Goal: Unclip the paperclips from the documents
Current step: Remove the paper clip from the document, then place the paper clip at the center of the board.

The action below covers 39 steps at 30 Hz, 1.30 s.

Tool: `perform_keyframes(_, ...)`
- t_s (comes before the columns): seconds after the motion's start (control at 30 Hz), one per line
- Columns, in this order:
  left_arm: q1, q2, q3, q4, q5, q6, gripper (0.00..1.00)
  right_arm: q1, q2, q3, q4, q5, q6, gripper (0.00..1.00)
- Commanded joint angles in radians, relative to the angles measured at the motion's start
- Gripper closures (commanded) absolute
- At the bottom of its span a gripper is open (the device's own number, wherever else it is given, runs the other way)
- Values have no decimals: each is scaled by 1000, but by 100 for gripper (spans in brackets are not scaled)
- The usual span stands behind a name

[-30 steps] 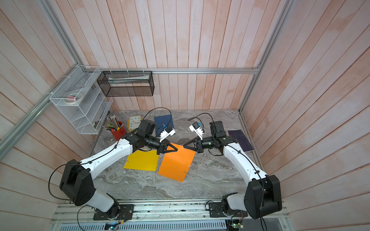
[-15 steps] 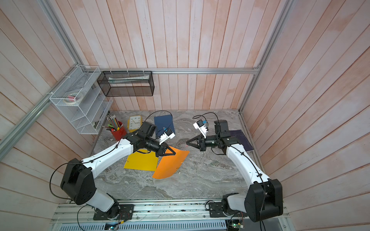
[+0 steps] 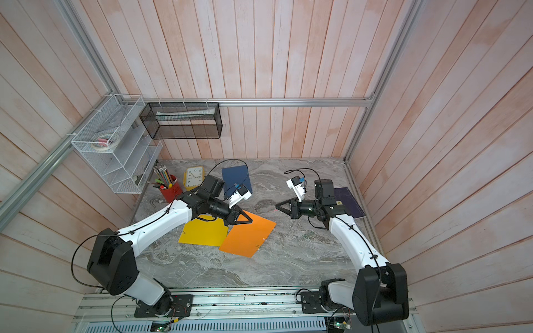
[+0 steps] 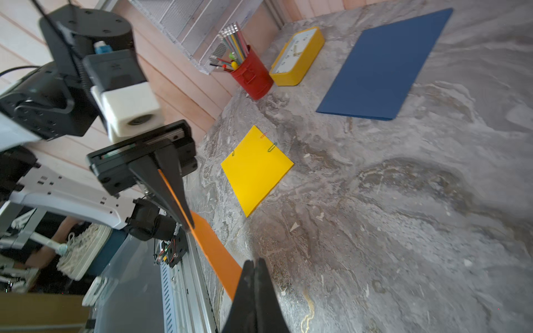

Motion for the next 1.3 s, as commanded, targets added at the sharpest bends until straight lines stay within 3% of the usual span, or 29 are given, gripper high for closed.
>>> perform_keyframes(0.0, 8, -25, -14, 50, -4, -28, 100, -36, -23, -55, 70, 108, 109, 99)
perform_keyframes(0.4, 9, -28, -25, 165, -26, -125, 100, -254, -50, -307, 129, 286, 275, 100)
perform_keyframes(0.63, 9, -26, -27, 230, -56, -172, 100, -264, -46, -404, 207, 354, 321, 100)
perform_keyframes(1.27, 9, -15, -27, 284, -98, -228, 100, -264, 176, -338, 257, 442, 256, 98)
